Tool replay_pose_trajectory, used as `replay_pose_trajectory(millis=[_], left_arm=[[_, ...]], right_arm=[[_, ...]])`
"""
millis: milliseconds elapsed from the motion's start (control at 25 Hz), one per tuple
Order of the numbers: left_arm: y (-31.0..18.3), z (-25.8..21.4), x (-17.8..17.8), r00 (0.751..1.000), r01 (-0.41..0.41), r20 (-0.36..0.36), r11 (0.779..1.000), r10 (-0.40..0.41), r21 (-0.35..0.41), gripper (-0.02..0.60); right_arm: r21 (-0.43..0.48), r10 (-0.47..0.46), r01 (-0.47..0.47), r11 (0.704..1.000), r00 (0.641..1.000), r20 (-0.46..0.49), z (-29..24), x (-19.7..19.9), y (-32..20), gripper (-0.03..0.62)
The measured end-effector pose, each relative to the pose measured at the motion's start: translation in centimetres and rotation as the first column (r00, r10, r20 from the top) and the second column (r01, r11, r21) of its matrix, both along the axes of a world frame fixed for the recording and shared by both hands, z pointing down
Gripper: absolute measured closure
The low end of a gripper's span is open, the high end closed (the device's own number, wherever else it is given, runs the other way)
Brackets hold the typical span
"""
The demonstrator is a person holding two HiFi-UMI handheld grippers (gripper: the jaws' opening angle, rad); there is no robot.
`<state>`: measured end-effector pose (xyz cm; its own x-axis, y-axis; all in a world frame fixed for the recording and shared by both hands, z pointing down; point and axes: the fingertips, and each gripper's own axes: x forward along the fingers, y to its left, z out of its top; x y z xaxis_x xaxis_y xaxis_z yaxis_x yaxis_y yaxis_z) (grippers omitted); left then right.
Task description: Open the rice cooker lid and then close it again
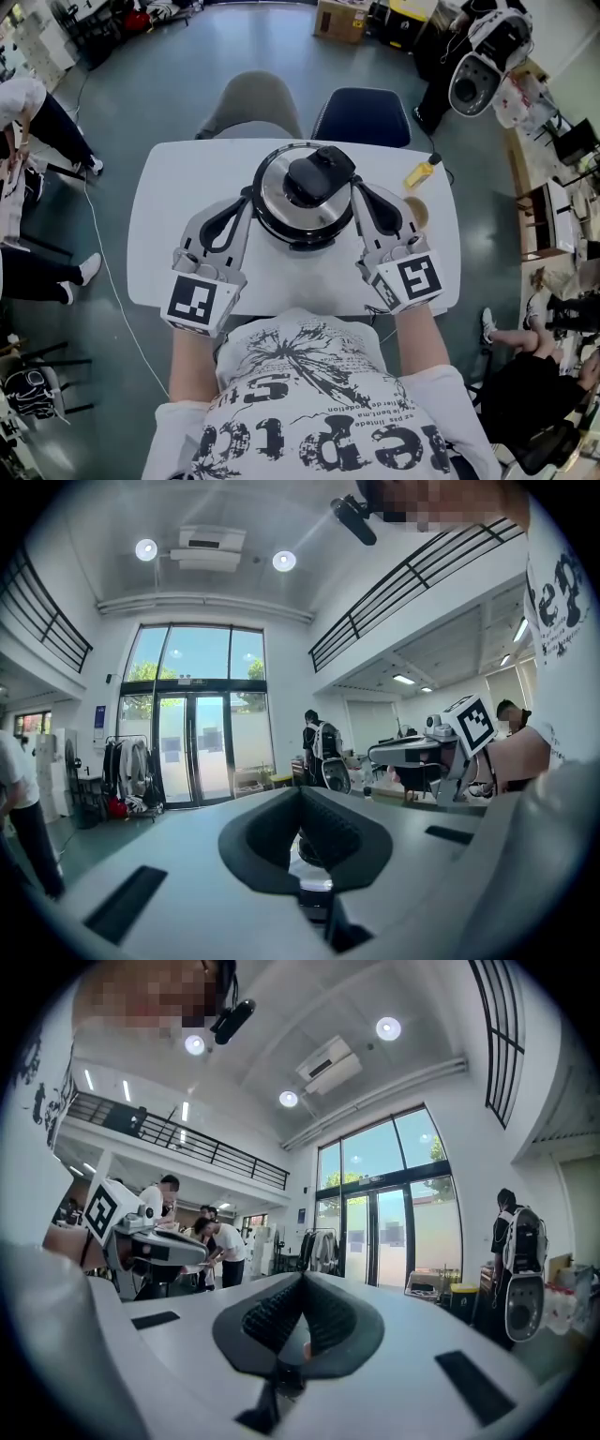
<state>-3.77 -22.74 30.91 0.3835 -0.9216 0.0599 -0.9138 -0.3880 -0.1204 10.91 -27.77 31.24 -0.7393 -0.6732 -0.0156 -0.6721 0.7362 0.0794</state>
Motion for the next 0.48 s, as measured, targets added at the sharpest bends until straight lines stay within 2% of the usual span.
replay_pose_trajectory(millis=[120,240,360,480], left_arm=[[-0.2,0.1,0.2,1.000,-0.006,-0.014,1.000,0.006,0.007,0.569],[-0.4,0.7,0.3,1.000,-0.015,0.002,1.000,0.015,-0.006,0.569],[-0.4,1.4,0.2,0.999,-0.024,0.032,0.999,0.026,-0.042,0.569],[-0.6,1.3,0.1,0.999,-0.024,0.022,0.999,0.025,-0.036,0.569]], right_arm=[[-0.002,-0.004,0.004,1.000,1.000,0.001,0.2,-0.3,-0.1,0.583],[-0.008,-0.008,0.008,1.000,0.999,-0.032,1.2,-0.4,-0.1,0.583],[-0.011,-0.007,0.007,1.000,1.000,-0.024,1.3,-0.8,-0.3,0.583],[-0.012,-0.006,0.006,1.000,1.000,-0.028,1.4,-1.3,-0.3,0.583]])
